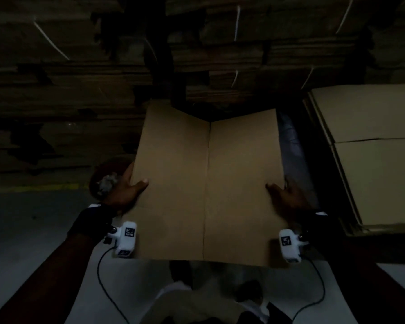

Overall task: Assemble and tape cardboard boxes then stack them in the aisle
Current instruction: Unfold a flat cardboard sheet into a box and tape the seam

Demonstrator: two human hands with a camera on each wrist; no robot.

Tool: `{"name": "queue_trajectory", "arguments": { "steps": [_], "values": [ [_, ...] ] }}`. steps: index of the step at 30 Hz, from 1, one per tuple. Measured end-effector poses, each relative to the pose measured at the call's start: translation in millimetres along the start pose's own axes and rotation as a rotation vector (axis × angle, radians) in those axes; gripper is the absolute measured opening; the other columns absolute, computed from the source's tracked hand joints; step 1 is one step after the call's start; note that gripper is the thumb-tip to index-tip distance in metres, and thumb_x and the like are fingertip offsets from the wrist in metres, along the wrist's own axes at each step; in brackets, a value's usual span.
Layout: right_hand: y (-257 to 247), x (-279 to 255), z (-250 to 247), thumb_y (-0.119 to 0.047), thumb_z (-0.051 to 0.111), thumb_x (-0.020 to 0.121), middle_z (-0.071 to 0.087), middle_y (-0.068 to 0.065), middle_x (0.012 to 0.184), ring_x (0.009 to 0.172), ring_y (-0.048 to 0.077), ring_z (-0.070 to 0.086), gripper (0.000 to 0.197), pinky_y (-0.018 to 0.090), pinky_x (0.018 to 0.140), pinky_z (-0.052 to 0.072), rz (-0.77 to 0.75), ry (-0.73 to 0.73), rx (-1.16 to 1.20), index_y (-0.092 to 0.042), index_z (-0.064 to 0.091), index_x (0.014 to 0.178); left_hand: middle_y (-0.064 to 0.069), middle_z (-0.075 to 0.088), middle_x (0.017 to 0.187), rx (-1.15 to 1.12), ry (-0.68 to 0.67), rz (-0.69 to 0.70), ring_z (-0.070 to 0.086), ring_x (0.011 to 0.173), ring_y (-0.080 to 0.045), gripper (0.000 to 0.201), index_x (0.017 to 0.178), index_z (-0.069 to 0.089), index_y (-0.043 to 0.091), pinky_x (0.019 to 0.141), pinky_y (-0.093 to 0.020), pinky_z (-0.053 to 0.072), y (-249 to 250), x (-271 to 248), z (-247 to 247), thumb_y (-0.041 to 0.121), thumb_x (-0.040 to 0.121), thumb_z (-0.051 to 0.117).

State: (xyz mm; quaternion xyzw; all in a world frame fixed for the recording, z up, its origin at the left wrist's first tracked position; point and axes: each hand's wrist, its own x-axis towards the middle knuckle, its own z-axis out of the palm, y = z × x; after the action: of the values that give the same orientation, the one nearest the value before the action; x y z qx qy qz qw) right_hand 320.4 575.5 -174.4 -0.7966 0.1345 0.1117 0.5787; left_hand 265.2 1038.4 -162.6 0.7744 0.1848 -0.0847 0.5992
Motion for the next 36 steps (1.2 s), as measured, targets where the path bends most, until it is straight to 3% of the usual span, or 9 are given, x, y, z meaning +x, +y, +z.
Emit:
{"name": "queue_trajectory", "arguments": {
  "steps": [5, 8, 13, 19, 23, 27, 32, 34, 36],
  "values": [
    [-14, -14, -36, -0.013, 0.065, 0.099, 0.071, 0.007, 0.114, 0.099, 0.02, 0.069, 0.036, 0.043, 0.088, 0.057, -0.092, 0.038, 0.163, -0.005, 0.053, 0.132, 0.009, 0.071, 0.117, 0.018, -0.057, 0.093, 0.071, 0.104, -0.025, 0.059, 0.142, 0.044, 0.05, 0.078, -0.041, 0.061, 62, -5, 4, 0.031, 0.093, 0.07],
    [-26, -30, -78, -0.019, 0.064, 0.1, 0.069, 0.003, 0.118, 0.103, 0.018, 0.069, 0.038, 0.032, 0.082, 0.058, -0.163, 0.092, 0.24, -0.012, 0.052, 0.135, 0.011, 0.074, 0.108, 0.032, -0.062, 0.214, 0.073, 0.092, -0.009, 0.051, 0.142, 0.045, 0.038, 0.064, -0.024, 0.059, 115, -15, 34, 0.011, 0.1, 0.058],
    [-32, -54, -160, -0.03, 0.066, 0.099, 0.071, -0.005, 0.113, 0.1, 0.011, 0.07, 0.022, 0.032, 0.085, 0.058, -0.258, 0.233, 0.302, -0.031, 0.058, 0.119, -0.001, 0.065, 0.129, 0.175, -0.166, 0.395, 0.068, 0.111, -0.02, 0.06, 0.15, 0.041, 0.03, 0.076, -0.025, 0.059, 209, -8, 96, 0.015, 0.096, 0.062],
    [-17, -83, -255, -0.024, 0.065, 0.1, 0.07, -0.007, 0.108, 0.091, 0.002, 0.069, 0.022, 0.019, 0.074, 0.057, -0.316, 0.47, 0.367, -0.019, 0.055, 0.119, 0.013, 0.062, 0.131, 0.325, -0.32, 0.555, 0.066, 0.112, -0.006, 0.068, 0.152, 0.036, 0.037, 0.084, -0.028, 0.057, 307, 2, 199, 0.026, 0.091, 0.065],
    [4, -98, -301, -0.023, 0.064, 0.1, 0.07, -0.003, 0.114, 0.097, 0.006, 0.069, 0.027, 0.022, 0.079, 0.058, -0.292, 0.582, 0.448, -0.014, 0.054, 0.124, 0.017, 0.062, 0.123, 0.318, -0.415, 0.619, 0.065, 0.103, 0.005, 0.062, 0.152, 0.033, 0.026, 0.078, -0.016, 0.056, 340, 17, 279, 0.005, 0.098, 0.057],
    [25, -109, -335, -0.026, 0.064, 0.101, 0.07, -0.002, 0.122, 0.106, 0.011, 0.069, 0.034, 0.03, 0.089, 0.056, -0.233, 0.709, 0.474, -0.017, 0.057, 0.133, 0.008, 0.057, 0.128, 0.358, -0.536, 0.657, 0.065, 0.101, 0.002, 0.061, 0.147, 0.033, 0.029, 0.078, -0.023, 0.056, 365, 43, 355, 0.012, 0.097, 0.063],
    [36, -109, -359, -0.017, 0.06, 0.102, 0.066, 0.004, 0.12, 0.087, -0.009, 0.065, 0.033, 0.007, 0.07, 0.052, -0.165, 0.834, 0.499, -0.005, 0.055, 0.133, -0.004, 0.051, 0.144, 0.439, -0.655, 0.676, 0.056, 0.125, -0.021, 0.062, 0.143, 0.034, 0.041, 0.097, -0.038, 0.051, 393, 90, 433, 0.019, 0.095, 0.067],
    [45, -100, -363, -0.02, 0.06, 0.102, 0.065, 0.004, 0.127, 0.101, -0.006, 0.065, 0.037, 0.013, 0.086, 0.053, -0.151, 0.927, 0.455, -0.006, 0.054, 0.137, 0.001, 0.056, 0.141, 0.46, -0.728, 0.686, 0.059, 0.124, -0.015, 0.063, 0.139, 0.04, 0.05, 0.098, -0.038, 0.052, 404, 113, 460, 0.038, 0.089, 0.076],
    [53, -89, -360, -0.039, 0.064, 0.099, 0.059, -0.001, 0.141, 0.128, 0.013, 0.057, 0.052, 0.038, 0.111, 0.046, -0.1, 0.993, 0.44, -0.017, 0.05, 0.144, 0.009, 0.057, 0.133, 0.508, -0.738, 0.73, 0.06, 0.115, -0.003, 0.058, 0.135, 0.042, 0.048, 0.095, -0.032, 0.052, 413, 133, 488, 0.032, 0.09, 0.075]
  ]
}}
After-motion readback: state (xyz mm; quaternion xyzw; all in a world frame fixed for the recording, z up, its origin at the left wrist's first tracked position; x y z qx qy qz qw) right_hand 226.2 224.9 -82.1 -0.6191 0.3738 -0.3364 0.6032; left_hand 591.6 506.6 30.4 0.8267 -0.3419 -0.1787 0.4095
